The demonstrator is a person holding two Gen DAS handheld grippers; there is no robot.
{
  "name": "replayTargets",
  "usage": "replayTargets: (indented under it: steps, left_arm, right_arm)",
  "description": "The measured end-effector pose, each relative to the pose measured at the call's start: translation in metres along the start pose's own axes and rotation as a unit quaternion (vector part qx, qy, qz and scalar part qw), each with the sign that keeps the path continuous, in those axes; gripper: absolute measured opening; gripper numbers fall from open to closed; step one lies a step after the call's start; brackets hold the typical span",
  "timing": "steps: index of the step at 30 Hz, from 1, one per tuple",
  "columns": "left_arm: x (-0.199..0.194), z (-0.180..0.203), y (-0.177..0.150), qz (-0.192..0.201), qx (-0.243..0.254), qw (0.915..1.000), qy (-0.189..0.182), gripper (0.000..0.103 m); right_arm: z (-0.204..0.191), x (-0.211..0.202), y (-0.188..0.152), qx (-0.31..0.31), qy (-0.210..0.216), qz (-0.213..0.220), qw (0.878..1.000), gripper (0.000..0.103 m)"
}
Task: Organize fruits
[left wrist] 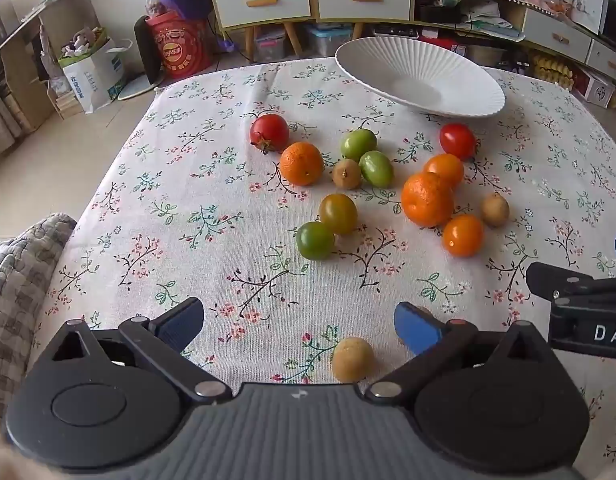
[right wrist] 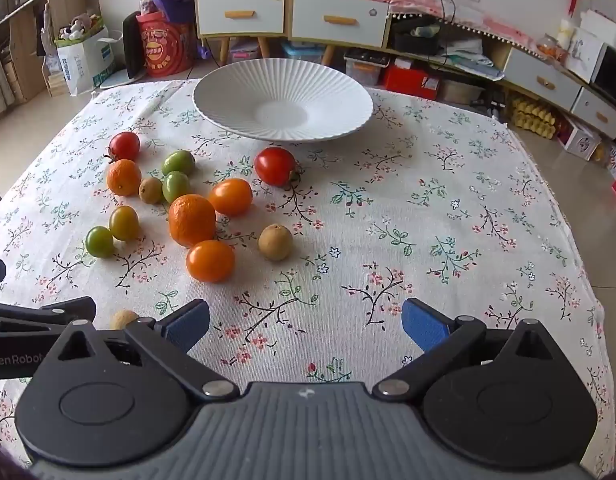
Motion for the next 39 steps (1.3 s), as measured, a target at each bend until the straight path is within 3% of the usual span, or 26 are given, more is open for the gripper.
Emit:
replayTargets:
  steps: [39]
  left_arm:
    - [0.0016,-0.0015,-0.0006,-0.005,0.002,1.0000,0.002,0.097]
  right_arm:
    - [-0.0062,0.0002,0.0028,-0.006,0.005,0.000,1.000,0.103]
Point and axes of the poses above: each gripper's, at about its wrist camera, not at the fingertips, and x roughly the way its jaws point, z to its right, y to its top, the point moved 1 cm from there along x, roughly the way its jaws point, and after that the axes turned 14 degrees about -x, right-handed, at the moved point
